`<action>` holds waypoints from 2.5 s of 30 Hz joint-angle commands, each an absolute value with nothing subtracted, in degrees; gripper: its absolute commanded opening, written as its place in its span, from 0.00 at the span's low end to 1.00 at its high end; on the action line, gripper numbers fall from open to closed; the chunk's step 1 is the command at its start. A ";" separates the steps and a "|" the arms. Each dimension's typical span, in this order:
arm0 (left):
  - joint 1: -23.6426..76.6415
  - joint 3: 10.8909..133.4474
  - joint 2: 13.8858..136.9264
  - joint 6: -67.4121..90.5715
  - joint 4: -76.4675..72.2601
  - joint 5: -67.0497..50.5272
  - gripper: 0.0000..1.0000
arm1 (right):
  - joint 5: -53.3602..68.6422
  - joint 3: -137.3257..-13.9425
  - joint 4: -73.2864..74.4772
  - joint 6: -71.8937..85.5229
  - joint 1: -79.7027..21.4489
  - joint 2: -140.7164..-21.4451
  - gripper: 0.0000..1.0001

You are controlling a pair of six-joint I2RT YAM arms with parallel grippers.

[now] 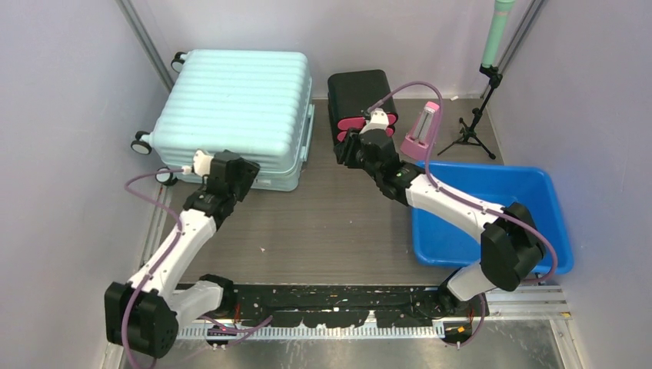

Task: Open, take out, and arrange the luggage

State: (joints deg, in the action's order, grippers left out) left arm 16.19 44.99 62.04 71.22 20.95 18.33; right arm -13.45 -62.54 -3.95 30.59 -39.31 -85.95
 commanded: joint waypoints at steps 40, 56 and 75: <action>-32.58 19.05 70.18 85.42 -59.43 -30.22 0.75 | -12.48 -55.21 -18.99 36.55 -48.98 -88.38 0.45; -31.71 12.47 74.51 86.55 -61.08 -27.25 0.66 | -13.04 -55.61 -19.61 36.73 -48.87 -89.32 0.45; -25.58 18.52 87.42 90.88 -82.00 -26.85 0.68 | -12.02 -56.99 -19.23 37.57 -48.87 -91.84 0.45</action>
State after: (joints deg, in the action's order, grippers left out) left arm -26.57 13.87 88.75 89.91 -73.69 -26.26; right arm -11.42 -55.37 -16.69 37.39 -48.95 -91.20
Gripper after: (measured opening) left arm 0.692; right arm 0.451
